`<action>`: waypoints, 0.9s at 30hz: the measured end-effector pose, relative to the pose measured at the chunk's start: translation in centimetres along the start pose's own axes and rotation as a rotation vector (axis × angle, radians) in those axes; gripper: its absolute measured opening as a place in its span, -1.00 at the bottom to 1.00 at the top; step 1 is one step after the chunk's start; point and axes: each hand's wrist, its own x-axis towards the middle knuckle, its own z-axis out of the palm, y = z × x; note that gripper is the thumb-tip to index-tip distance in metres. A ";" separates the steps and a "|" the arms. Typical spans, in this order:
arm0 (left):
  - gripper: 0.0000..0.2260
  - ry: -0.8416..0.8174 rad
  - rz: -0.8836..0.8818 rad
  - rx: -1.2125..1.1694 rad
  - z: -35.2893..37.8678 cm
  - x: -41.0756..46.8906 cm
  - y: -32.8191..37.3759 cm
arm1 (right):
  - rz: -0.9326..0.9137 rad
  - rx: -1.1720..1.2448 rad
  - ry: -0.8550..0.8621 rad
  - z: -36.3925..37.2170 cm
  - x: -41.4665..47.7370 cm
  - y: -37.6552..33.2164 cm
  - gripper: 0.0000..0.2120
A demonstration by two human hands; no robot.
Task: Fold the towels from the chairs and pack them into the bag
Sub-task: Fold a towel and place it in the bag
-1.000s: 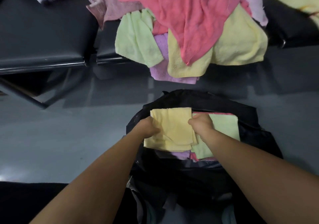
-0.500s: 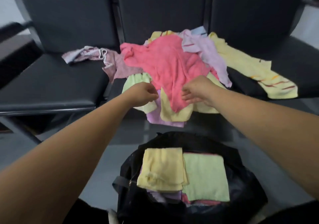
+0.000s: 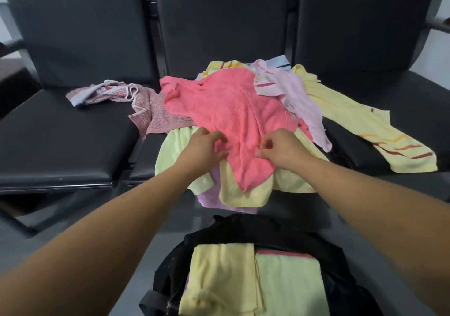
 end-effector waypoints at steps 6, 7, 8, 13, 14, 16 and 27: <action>-0.96 0.215 -0.028 -0.174 -1.8 0.5 1.1 | 0.025 0.457 0.158 -3.0 -0.7 -1.9 -0.82; -0.95 0.258 -0.035 -0.232 -2.4 0.4 1.3 | 0.034 0.556 0.174 -3.8 -0.9 -2.5 -0.82; -0.95 0.295 -0.038 -0.300 -3.2 0.1 1.8 | 0.034 0.633 0.188 -4.6 -1.3 -3.1 -0.81; -0.87 0.365 0.030 -0.538 -7.7 -2.1 4.5 | -0.035 0.660 0.264 -9.1 -4.0 -6.7 -0.78; -0.85 0.401 0.055 -0.547 -8.6 -2.5 5.1 | -0.052 0.602 0.289 -9.7 -4.5 -7.4 -0.79; -0.87 0.486 0.090 -0.471 -10.8 -3.0 6.3 | -0.100 0.594 0.313 -11.2 -5.6 -9.0 -0.78; -0.81 0.175 0.336 -0.797 -23.4 -8.3 15.5 | -0.182 0.998 0.228 -21.9 -12.8 -18.4 -0.76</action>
